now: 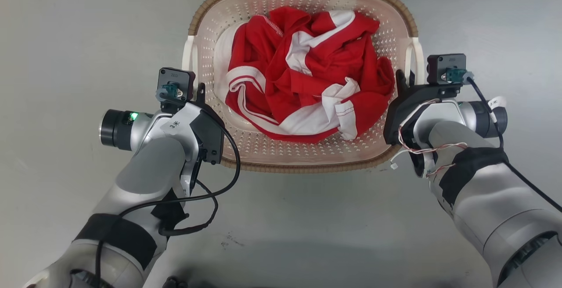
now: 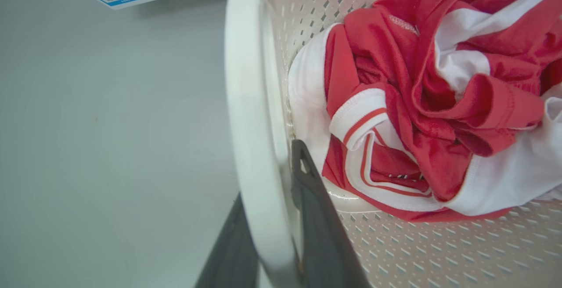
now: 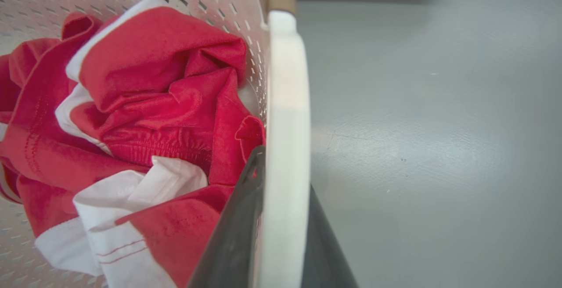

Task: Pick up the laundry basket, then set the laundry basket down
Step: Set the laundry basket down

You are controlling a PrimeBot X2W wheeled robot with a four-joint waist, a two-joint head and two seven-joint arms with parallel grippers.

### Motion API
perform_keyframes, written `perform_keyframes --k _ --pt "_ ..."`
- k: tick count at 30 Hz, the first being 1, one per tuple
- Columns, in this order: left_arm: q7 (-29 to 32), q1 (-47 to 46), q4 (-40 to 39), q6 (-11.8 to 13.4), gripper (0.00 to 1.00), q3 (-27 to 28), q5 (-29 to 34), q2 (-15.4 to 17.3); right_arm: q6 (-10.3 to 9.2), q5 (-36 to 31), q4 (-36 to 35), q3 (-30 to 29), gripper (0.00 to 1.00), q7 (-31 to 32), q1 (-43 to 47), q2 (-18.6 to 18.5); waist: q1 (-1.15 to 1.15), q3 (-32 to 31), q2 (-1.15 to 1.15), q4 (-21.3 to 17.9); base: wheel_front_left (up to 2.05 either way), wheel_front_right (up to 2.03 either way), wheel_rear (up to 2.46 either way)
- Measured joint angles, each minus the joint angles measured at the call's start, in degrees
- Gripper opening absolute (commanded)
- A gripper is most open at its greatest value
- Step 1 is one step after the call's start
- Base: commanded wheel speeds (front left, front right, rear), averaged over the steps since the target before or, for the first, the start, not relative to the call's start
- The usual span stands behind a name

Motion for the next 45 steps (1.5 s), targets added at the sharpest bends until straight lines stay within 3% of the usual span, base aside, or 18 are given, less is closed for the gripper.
perform_keyframes --k 14,15,17,19,20,22,24,41,45 --pt "-2.03 -0.94 1.34 0.00 0.00 0.07 0.15 -0.40 0.01 -0.41 0.52 -0.01 0.01 -2.00 -0.77 0.03 0.00 1.56 0.00 0.83 0.00 0.00 0.00" --pt "-2.22 -0.94 1.53 0.00 0.00 0.11 0.15 -0.48 0.04 -0.42 0.58 0.00 0.10 -2.05 -0.76 0.03 0.00 1.54 0.00 0.85 0.00 0.00 0.00" --pt "-2.44 -0.94 1.79 0.00 0.00 0.25 0.14 -0.52 0.07 -0.42 0.81 0.05 0.15 -2.15 -0.76 0.10 0.00 1.48 0.00 0.90 0.00 0.00 0.00" --pt "-2.53 -0.96 1.91 -0.01 0.01 0.51 0.11 -0.56 0.05 -0.57 1.07 0.21 0.36 -2.20 -0.76 0.11 0.00 1.37 0.00 0.94 0.00 0.00 0.00" --pt "-2.70 -0.96 1.96 -0.01 0.38 0.58 0.07 -0.62 0.05 -0.57 1.09 0.24 0.50 -2.25 -0.77 0.11 0.00 1.30 0.00 0.95 0.00 0.00 0.00" --pt "-2.78 -0.96 2.11 0.00 0.90 0.58 0.07 -0.73 0.05 -0.57 1.13 0.29 1.00 -2.42 -0.77 0.13 0.00 1.14 0.00 0.99 0.00 0.00 0.00" --pt "-2.79 -0.90 2.21 0.00 1.00 0.63 -0.07 -0.65 0.05 -0.57 1.21 0.31 1.00 -2.69 -0.77 0.13 0.00 0.94 0.00 1.03 0.00 0.00 0.00" --pt "-4.54 -0.16 2.25 0.24 1.00 1.05 -1.31 -0.76 0.08 -1.02 1.57 1.14 1.00 -3.37 -0.63 0.18 0.00 -2.69 0.00 1.13 0.00 0.00 0.00" --pt "-6.01 0.39 2.23 0.21 1.00 1.45 -1.38 -0.76 0.90 -1.85 1.57 1.68 1.00 -4.35 -0.63 0.19 0.00 -4.01 0.00 0.86 0.00 0.00 0.00"
